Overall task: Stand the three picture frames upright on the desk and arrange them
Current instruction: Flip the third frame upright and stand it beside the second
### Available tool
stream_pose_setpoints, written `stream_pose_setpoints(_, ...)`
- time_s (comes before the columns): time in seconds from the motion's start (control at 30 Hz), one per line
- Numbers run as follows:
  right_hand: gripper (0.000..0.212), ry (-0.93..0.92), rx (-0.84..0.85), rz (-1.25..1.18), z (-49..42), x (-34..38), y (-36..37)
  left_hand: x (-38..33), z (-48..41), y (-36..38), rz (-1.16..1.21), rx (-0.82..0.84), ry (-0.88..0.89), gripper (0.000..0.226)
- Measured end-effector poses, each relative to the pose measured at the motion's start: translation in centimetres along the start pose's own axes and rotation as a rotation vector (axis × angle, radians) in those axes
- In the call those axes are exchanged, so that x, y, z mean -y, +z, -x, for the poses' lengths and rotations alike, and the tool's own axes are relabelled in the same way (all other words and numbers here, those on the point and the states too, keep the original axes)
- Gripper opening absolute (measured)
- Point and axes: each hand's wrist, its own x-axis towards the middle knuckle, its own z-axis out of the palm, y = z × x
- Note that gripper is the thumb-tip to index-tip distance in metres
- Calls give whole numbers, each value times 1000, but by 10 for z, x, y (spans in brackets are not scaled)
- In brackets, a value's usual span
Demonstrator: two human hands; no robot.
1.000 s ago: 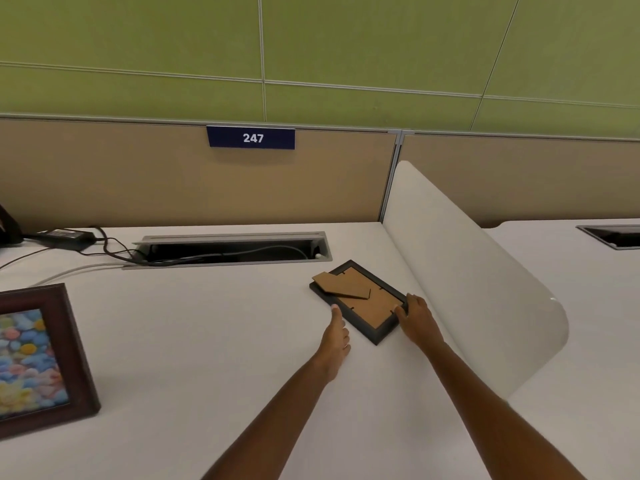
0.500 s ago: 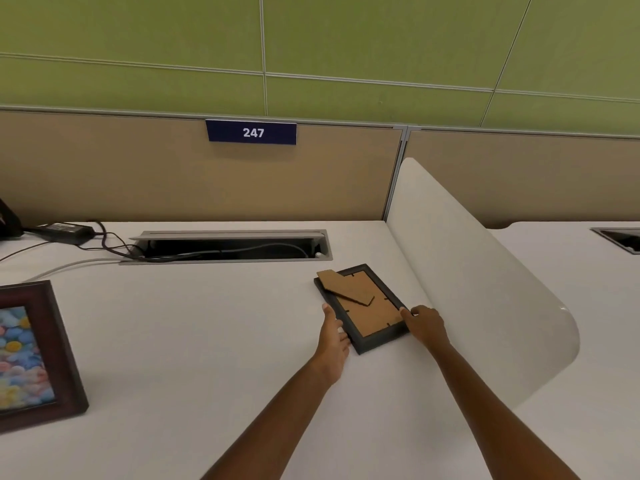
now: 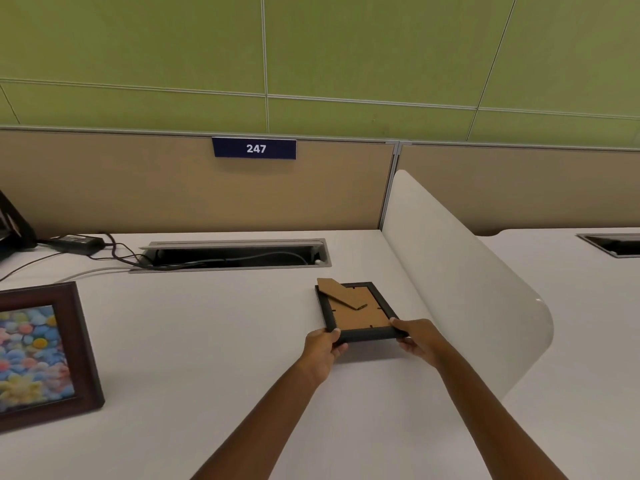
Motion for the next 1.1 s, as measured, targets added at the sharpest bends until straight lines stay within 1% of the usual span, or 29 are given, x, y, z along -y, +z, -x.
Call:
stream_pose_setpoints(0.1,35,-33,42,-31,13,4,3,-13,9,-5,11,-9,17,31)
stream_pose_setpoints(0.2,32,-100,83,-77,24,9,5,-31,21,-9,32,17,20,26)
stream_pose_setpoints(0.27,32,-170,63,-111,30,10,7,-40,29,-14,61,38,24,28)
stream_pose_setpoints(0.33,35,-252,24,-139,35,9,10,-46,38,-20,108,59,28,19)
stream_pose_setpoints(0.4,30,-332,0,-139,41,8,16,-52,46,-26,148,78,25,14)
stream_pose_setpoints(0.43,25,-376,-14,-98,43,7,19,-54,49,-30,154,88,23,15)
stream_pose_setpoints(0.47,26,-422,-29,-33,44,6,23,-56,53,-34,151,100,23,17)
stream_pose_setpoints(0.53,41,-551,-48,114,48,5,32,-60,61,-43,136,124,16,20)
stream_pose_setpoints(0.6,46,-740,-57,234,54,3,42,-65,69,-52,115,144,7,17)
stream_pose_setpoints(0.67,37,-885,-42,271,58,2,53,-69,77,-62,117,153,-8,5)
stream_pose_setpoints(0.7,30,-911,-31,257,60,3,58,-72,81,-68,126,156,-6,2)
stream_pose_setpoints(0.77,20,-925,-24,223,66,5,70,-78,85,-79,122,157,20,5)
stream_pose_setpoints(0.83,16,-951,-17,187,72,6,83,-85,89,-93,88,159,68,8)
stream_pose_setpoints(0.87,16,-955,-18,173,74,7,89,-89,90,-100,61,163,92,13)
stream_pose_setpoints(0.93,15,-946,-9,117,81,10,103,-94,90,-114,-28,156,127,32)
stream_pose_setpoints(1.0,20,-911,35,36,87,12,116,-94,88,-129,-131,126,146,52)
stream_pose_setpoints(1.1,18,-813,120,-70,91,11,135,-88,79,-153,-306,18,189,70)
